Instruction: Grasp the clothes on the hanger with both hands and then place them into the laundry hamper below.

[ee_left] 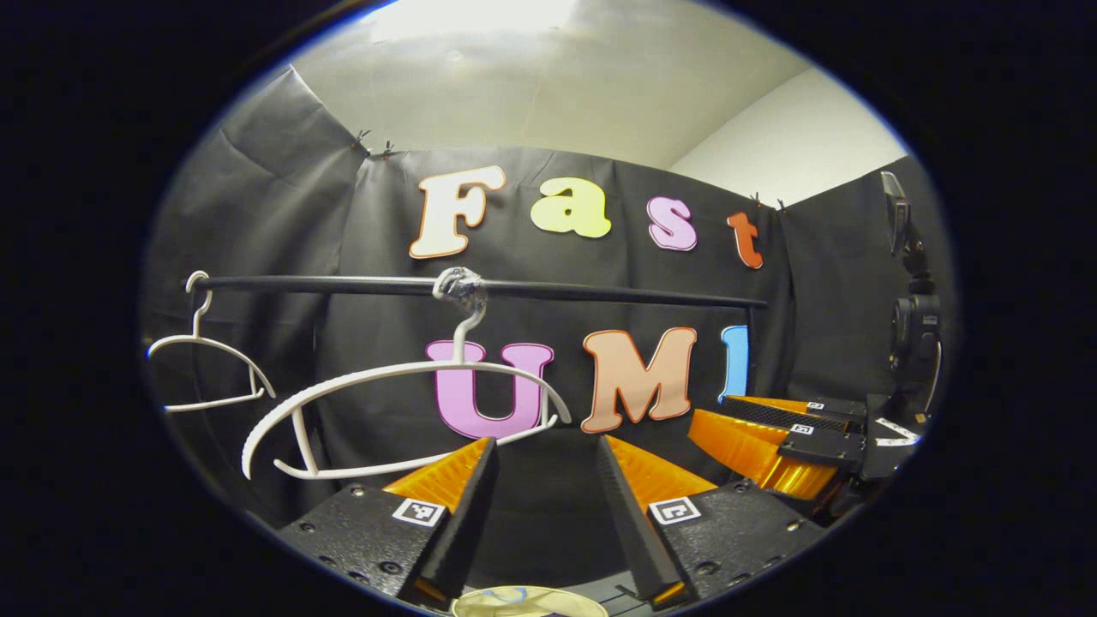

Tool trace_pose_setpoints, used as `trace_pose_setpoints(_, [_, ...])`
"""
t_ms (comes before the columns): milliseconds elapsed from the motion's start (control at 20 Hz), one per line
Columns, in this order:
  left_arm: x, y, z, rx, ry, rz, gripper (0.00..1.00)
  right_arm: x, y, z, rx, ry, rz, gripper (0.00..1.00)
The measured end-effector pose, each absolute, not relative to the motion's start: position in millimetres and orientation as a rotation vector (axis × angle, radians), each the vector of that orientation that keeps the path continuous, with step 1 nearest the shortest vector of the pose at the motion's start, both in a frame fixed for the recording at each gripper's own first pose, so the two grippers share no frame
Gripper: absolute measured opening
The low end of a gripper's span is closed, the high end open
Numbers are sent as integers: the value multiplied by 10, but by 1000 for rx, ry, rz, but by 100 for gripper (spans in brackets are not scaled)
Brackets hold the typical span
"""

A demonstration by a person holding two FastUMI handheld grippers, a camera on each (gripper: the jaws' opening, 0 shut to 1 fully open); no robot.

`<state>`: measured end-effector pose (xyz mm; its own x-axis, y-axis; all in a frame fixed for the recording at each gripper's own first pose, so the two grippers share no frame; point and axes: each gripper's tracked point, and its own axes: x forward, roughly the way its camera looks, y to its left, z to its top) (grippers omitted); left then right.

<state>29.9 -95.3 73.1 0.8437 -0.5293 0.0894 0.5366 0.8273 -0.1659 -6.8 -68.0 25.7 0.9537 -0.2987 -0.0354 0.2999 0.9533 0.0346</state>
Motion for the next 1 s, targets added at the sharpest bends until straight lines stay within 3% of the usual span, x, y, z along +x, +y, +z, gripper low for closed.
trace_pose_setpoints(50, [268,-981,758,-195,-46,-576,75,-86,-716,278,39,25,-311,48])
trace_pose_setpoints(200, [192,-1078,783,-206,-41,-600,89,-202,-776,359,27,12,-324,71])
trace_pose_setpoints(250, [169,-1093,794,-206,-44,-605,92,-226,-778,377,23,10,-330,77])
trace_pose_setpoints(300, [151,-1140,793,-206,-48,-607,92,-263,-799,385,22,9,-340,90])
trace_pose_setpoints(400, [123,-1189,811,-208,-55,-612,92,-326,-839,407,15,7,-356,99])
trace_pose_setpoints(500, [97,-1221,821,-210,-55,-613,96,-374,-867,432,8,3,-365,99])
trace_pose_setpoints(550, [96,-1238,814,-210,-54,-612,92,-383,-880,437,4,2,-367,99])
trace_pose_setpoints(600, [92,-1255,804,-210,-50,-612,95,-391,-888,440,1,2,-366,99])
trace_pose_setpoints(1000, [103,-1283,763,-239,-33,-606,92,-433,-945,434,-15,5,-370,100])
